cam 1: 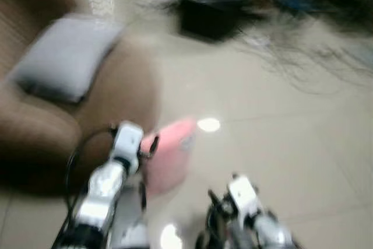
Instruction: Move the pillow to the sofa from floor
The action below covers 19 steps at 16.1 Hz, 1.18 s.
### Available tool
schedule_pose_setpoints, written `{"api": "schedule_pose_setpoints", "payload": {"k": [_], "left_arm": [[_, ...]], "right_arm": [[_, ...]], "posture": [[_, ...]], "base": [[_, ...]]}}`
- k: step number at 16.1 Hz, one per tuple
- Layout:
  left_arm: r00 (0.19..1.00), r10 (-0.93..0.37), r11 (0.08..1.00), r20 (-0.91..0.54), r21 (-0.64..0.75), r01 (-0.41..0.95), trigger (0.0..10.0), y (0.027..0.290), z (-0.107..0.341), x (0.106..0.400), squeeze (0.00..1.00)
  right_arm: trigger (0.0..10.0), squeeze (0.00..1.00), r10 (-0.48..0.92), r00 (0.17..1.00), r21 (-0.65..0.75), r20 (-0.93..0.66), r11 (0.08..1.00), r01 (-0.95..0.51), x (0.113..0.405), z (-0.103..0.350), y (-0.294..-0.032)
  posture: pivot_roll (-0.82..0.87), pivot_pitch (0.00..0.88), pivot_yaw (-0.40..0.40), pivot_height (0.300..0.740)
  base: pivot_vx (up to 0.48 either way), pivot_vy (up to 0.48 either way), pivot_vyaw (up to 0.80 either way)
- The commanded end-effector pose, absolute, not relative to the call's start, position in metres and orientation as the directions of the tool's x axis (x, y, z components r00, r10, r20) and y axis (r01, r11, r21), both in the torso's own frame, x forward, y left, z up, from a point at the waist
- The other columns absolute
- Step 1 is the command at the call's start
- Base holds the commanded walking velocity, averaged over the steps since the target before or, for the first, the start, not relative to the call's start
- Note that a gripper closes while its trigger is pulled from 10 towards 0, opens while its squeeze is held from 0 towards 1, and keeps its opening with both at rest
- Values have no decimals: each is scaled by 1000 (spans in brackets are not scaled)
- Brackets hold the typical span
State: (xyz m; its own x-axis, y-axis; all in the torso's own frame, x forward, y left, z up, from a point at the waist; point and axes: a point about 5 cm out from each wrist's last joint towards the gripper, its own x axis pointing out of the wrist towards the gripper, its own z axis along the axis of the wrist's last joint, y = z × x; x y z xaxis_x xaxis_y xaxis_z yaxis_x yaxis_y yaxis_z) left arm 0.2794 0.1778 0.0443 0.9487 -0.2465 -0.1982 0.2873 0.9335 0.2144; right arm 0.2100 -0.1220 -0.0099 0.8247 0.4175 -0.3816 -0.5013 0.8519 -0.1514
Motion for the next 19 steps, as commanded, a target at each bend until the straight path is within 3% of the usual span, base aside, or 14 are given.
{"api": "schedule_pose_setpoints", "payload": {"k": [1, 5, 9, 19], "left_arm": [[938, -247, 930, -244, 211, 300, 10000, 178, 35, 274, 1000], [936, -251, 928, -246, 215, 305, 10000, 177, 35, 273, 1000], [936, -253, 922, -245, 232, 310, 10000, 176, 35, 273, 1000], [934, -255, 917, -249, 246, 315, 10000, 175, 36, 273, 1000]], "right_arm": [[10000, 0, 409, 823, -142, -394, 858, -494, 205, -12, -123], [10000, 0, 409, 827, -112, -387, 869, -482, 205, -12, -122], [10000, 0, 411, 828, -112, -381, 869, -483, 205, -11, -122], [10000, 0, 424, 822, -111, -381, 861, -496, 206, -10, -120]], "posture": [[79, 198, -109, 572], [79, 198, -109, 536], [78, 204, -107, 536], [72, 214, -104, 536]], "base": [[0, 0, 0], [0, 0, 0], [0, 0, 0], [368, -285, 0]]}}
